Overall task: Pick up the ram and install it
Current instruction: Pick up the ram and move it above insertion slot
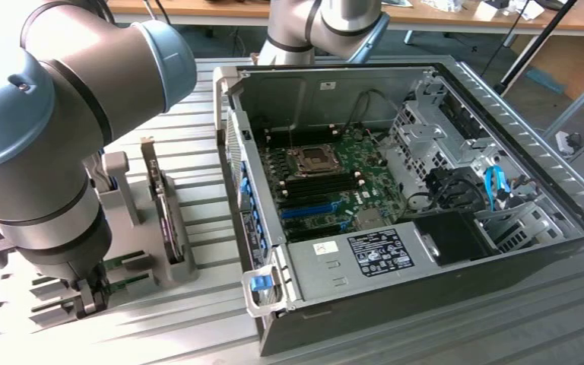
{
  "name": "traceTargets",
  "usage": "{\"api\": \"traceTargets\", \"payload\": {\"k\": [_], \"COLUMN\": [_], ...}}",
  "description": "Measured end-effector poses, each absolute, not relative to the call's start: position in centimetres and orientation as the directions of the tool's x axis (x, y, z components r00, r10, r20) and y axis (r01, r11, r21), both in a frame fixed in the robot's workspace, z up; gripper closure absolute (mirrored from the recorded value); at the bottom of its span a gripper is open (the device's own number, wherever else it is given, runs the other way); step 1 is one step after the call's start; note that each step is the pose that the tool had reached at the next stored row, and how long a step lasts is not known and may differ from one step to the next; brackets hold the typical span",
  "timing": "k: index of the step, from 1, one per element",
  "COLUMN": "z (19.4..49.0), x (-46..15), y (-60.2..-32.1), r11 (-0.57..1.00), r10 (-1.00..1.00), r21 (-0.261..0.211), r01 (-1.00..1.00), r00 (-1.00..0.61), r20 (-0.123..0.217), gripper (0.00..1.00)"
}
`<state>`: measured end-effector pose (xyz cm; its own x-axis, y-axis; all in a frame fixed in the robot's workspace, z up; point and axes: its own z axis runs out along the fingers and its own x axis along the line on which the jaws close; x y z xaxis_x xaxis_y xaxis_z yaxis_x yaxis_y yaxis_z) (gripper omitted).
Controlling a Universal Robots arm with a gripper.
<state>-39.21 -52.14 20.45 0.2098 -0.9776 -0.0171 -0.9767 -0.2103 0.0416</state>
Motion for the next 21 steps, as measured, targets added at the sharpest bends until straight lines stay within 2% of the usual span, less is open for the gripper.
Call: {"api": "traceTargets", "payload": {"k": [8,21], "z": [21.0,24.3], "x": [-39.2,-39.2], "y": [-52.2,-52.2], "r11": [-0.211,-0.211], "r10": [-0.978,-0.978], "r21": [0.041,0.040], "r01": [-0.977,-0.977], "r00": [0.210,0.210], "r20": [-0.019,-0.019], "gripper": [0.86,0.86]}}
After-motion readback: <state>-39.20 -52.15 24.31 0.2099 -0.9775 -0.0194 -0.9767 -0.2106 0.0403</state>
